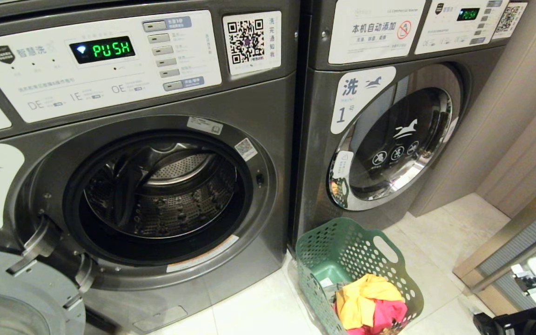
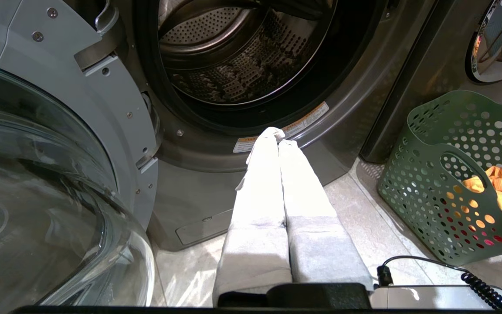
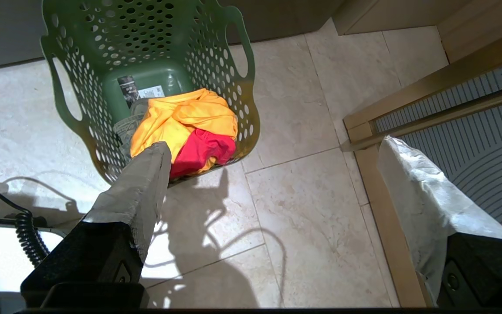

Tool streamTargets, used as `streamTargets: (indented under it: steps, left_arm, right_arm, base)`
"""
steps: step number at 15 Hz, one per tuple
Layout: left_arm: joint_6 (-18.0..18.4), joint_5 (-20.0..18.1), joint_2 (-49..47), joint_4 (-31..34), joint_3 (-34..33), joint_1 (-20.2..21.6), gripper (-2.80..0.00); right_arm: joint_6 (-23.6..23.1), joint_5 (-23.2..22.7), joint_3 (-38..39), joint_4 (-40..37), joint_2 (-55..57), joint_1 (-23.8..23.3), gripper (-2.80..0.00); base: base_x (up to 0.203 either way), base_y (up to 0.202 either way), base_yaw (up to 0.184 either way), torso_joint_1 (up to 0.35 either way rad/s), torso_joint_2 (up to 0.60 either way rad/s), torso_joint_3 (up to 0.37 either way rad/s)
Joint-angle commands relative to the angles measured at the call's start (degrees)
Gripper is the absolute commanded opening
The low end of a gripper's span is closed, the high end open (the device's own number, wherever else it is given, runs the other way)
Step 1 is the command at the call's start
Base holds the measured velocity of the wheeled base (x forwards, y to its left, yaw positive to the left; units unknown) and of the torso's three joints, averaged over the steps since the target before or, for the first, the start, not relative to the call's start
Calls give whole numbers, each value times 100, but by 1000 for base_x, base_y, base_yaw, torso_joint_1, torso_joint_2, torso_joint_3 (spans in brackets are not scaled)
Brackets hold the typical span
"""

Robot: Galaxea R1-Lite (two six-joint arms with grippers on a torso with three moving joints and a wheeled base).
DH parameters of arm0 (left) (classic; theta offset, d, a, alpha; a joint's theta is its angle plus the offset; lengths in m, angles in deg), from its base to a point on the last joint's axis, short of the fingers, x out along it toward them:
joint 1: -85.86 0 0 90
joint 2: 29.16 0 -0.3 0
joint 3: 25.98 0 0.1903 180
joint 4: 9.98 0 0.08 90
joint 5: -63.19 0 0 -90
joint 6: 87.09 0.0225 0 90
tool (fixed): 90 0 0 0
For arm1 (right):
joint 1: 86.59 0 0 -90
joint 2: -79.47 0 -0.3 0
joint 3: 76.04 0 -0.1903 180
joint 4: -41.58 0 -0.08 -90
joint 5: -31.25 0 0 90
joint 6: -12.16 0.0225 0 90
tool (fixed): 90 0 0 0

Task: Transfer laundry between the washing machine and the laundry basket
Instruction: Close the washing machine door with the left hand

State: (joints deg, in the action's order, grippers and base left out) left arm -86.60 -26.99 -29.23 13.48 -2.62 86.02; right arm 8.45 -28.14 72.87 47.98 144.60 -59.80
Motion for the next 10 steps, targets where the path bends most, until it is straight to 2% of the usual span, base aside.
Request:
streamTargets:
  steps: [1,10]
  left_arm:
    - [3,1,-1,-1,0,2,-280]
    - [3,1,-1,-1,0,2,-280]
  right_arm:
    - [-174,15,71,16,-53,2,0]
    - [-596,12,227,11,-41,2,0]
  base:
    - [0,0,0,0,0,0]
    - [2,1,4,1,0,0]
